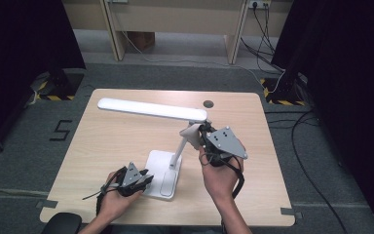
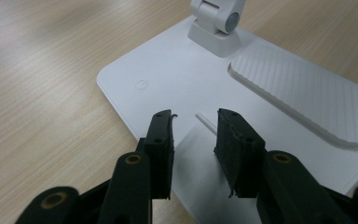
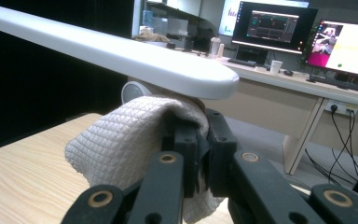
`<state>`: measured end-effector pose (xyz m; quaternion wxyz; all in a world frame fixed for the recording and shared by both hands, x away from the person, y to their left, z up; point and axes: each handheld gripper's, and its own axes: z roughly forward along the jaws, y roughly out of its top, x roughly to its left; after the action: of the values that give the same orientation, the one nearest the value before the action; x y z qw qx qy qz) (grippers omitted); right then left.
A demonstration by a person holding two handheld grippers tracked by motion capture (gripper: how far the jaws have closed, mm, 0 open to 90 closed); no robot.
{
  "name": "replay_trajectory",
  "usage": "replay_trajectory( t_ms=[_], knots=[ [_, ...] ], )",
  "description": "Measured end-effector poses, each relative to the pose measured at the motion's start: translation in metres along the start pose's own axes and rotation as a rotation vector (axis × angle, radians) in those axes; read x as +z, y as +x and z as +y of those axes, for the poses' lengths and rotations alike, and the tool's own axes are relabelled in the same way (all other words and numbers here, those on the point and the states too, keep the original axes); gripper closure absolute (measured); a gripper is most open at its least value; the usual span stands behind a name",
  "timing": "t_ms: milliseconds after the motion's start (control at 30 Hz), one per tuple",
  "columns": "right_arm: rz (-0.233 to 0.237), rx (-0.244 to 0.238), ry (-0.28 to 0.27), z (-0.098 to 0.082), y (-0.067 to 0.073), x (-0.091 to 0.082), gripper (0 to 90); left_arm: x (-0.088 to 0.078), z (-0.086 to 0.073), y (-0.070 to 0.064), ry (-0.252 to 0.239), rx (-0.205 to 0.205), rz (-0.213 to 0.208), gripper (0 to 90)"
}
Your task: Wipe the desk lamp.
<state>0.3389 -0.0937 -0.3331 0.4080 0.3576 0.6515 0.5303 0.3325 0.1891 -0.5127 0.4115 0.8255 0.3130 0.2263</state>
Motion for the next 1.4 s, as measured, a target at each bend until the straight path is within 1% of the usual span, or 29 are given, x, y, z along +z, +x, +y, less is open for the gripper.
replay_trajectory(
  t_ms=[33, 133, 233, 267, 300, 467, 733, 1100, 1167, 1400],
  knots=[
    [-0.001, -0.005, 0.000, 0.001, -0.001, 0.000, 85.9, 0.000, 0.000, 0.000, -0.001, 0.000, 0.000, 65.1],
    [0.000, 0.013, -0.004, 0.003, -0.001, -0.001, 85.9, 0.000, 0.000, 0.000, -0.006, -0.001, 0.005, 65.2],
    [-0.001, 0.009, -0.005, 0.004, 0.000, -0.001, 85.9, 0.000, 0.000, -0.001, -0.006, 0.000, 0.006, 65.3],
    [-0.005, 0.000, -0.005, 0.004, 0.000, -0.001, 85.9, 0.000, 0.000, -0.001, -0.006, 0.000, 0.006, 65.3],
    [-0.005, 0.004, -0.001, 0.004, 0.000, -0.001, 85.9, 0.000, 0.000, -0.001, -0.006, -0.001, 0.006, 65.4],
    [-0.013, 0.009, 0.015, 0.001, 0.002, 0.001, 85.9, 0.000, -0.001, -0.001, -0.008, -0.002, 0.006, 65.7],
    [-0.027, -0.011, 0.032, -0.001, 0.004, 0.002, 86.0, 0.001, -0.001, -0.001, -0.012, -0.004, 0.006, 65.6],
    [-0.031, -0.013, 0.046, -0.007, 0.008, 0.004, 86.0, 0.000, -0.001, 0.000, -0.008, -0.002, 0.004, 65.6],
    [-0.033, -0.016, 0.052, -0.009, 0.009, 0.004, 86.0, 0.000, -0.001, -0.001, -0.010, 0.002, 0.009, 65.7],
    [-0.046, -0.023, 0.072, -0.014, 0.013, 0.007, 86.0, 0.000, -0.002, -0.001, -0.014, -0.001, 0.008, 65.6]
  ],
)
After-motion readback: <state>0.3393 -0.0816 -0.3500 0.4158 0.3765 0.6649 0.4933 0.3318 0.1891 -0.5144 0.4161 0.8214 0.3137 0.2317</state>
